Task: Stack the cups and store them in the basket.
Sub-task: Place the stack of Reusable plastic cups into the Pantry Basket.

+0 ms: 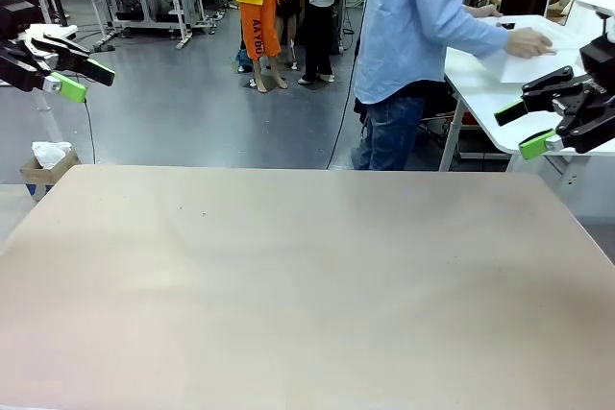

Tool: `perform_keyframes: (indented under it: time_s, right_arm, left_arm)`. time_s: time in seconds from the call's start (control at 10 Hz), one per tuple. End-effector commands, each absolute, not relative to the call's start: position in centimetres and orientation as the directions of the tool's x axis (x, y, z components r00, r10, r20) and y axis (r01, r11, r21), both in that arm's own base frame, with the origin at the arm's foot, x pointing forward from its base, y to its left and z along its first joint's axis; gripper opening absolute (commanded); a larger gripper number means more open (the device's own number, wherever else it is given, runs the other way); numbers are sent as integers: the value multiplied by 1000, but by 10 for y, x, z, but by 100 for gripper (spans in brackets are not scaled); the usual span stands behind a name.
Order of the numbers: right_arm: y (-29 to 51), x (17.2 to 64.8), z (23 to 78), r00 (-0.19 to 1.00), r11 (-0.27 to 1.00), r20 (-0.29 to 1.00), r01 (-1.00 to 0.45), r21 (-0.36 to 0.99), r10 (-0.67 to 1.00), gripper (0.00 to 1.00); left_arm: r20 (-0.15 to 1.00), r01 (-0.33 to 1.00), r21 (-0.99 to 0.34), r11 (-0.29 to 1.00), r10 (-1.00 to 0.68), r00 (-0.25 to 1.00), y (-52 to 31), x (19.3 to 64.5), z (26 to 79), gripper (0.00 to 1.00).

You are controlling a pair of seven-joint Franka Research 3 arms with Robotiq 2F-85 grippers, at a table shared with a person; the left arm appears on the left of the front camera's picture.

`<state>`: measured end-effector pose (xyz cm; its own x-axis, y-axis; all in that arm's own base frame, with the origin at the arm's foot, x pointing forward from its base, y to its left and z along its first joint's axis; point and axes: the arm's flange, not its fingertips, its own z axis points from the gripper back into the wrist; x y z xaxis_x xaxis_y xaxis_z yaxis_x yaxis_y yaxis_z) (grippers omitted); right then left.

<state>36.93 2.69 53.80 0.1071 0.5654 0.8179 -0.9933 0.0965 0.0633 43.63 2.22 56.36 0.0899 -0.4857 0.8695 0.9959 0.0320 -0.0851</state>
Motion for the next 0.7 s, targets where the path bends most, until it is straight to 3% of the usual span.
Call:
perform_keyframes:
  time_s: [0.0,0.6]
  right_arm:
    - [27,369,541,115,98,823,-993,73,556,100]
    - [27,369,541,115,98,823,-993,73,556,100]
  left_arm:
    - [868,995,-91,44,-487,101,20,436,568,98]
    - [868,995,-91,44,-487,101,20,436,568,98]
